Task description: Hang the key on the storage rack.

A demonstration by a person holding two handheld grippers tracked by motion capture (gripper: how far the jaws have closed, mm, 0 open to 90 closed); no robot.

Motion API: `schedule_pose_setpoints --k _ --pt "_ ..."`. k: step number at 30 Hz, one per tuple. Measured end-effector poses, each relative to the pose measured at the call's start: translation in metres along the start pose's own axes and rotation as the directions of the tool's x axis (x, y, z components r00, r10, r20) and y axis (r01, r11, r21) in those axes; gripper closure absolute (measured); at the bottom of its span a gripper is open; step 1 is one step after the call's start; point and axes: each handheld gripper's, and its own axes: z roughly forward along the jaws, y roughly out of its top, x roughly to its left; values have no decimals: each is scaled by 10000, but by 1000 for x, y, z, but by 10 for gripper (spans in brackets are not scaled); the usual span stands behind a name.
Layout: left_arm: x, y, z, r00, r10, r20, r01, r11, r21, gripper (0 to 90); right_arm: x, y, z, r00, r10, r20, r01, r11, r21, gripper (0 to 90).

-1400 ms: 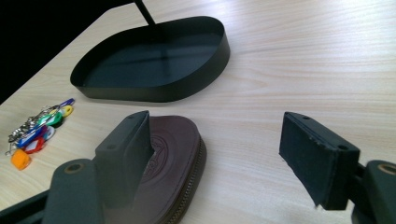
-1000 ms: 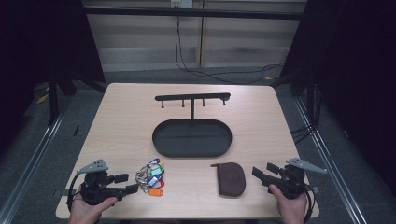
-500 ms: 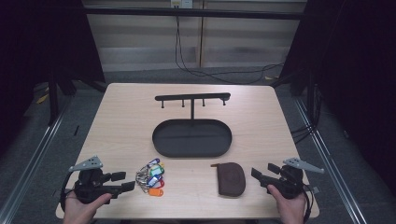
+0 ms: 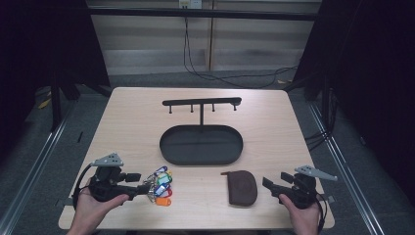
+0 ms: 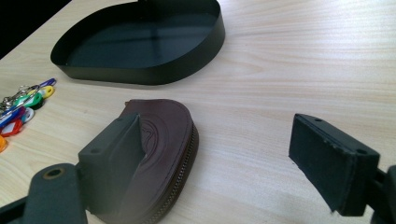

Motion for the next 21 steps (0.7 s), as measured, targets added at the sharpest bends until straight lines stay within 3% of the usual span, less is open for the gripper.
schedule_pose_setpoints --k 1,3,9,12,15,18,21 --pt "-3 6 3 9997 239 -3 -238 9993 279 409 1 0 0 10000 -70 -25 70 10000 -28 174" --pt "-4 10 8 9992 342 192 -353 9976 594 433 0 1 1 10000 -83 -54 83 10000 0 174" --pt "-4 16 20 9985 528 153 -542 9915 1180 485 2 0 2 9998 -171 -121 172 9998 79 174" --pt "-6 18 24 9982 600 -97 -582 9900 1281 541 2 0 1 9998 -177 -101 178 9998 94 174" --pt "-9 23 33 9957 909 -172 -862 9788 1860 543 1 1 2 9998 -165 -88 166 9998 99 174" --pt "-7 29 40 9941 999 -426 -890 9740 2086 543 1 1 3 9999 -153 7 153 9996 253 179" --pt "-5 34 47 9949 915 -415 -795 9694 2321 543 1 0 4 9999 -115 13 114 9994 329 180"
